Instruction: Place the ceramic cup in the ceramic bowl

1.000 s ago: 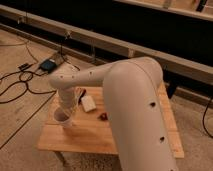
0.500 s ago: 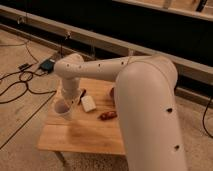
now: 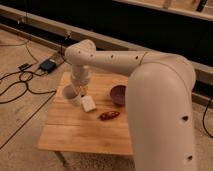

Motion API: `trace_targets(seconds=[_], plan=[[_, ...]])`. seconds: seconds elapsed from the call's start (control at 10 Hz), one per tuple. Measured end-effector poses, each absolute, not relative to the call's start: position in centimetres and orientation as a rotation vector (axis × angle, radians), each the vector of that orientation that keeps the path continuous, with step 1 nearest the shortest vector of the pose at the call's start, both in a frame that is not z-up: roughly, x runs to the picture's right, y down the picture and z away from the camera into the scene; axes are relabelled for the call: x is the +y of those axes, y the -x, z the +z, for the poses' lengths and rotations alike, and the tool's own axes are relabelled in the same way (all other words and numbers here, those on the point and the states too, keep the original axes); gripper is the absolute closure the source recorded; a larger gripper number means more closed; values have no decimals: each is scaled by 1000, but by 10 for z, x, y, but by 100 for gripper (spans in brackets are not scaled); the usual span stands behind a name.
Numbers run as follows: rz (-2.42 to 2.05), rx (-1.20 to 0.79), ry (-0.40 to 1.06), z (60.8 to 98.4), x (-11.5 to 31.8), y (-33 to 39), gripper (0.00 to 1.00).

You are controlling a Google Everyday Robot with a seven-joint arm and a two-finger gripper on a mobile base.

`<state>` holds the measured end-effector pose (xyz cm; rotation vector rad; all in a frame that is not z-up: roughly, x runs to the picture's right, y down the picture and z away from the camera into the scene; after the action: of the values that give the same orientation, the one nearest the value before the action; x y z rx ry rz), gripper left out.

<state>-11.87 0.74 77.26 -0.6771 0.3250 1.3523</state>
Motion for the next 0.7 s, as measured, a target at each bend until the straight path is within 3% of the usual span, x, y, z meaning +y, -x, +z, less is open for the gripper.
trace_targets(seconds=[0.7], plan=[[1566,354,557,802,-61,6,100]])
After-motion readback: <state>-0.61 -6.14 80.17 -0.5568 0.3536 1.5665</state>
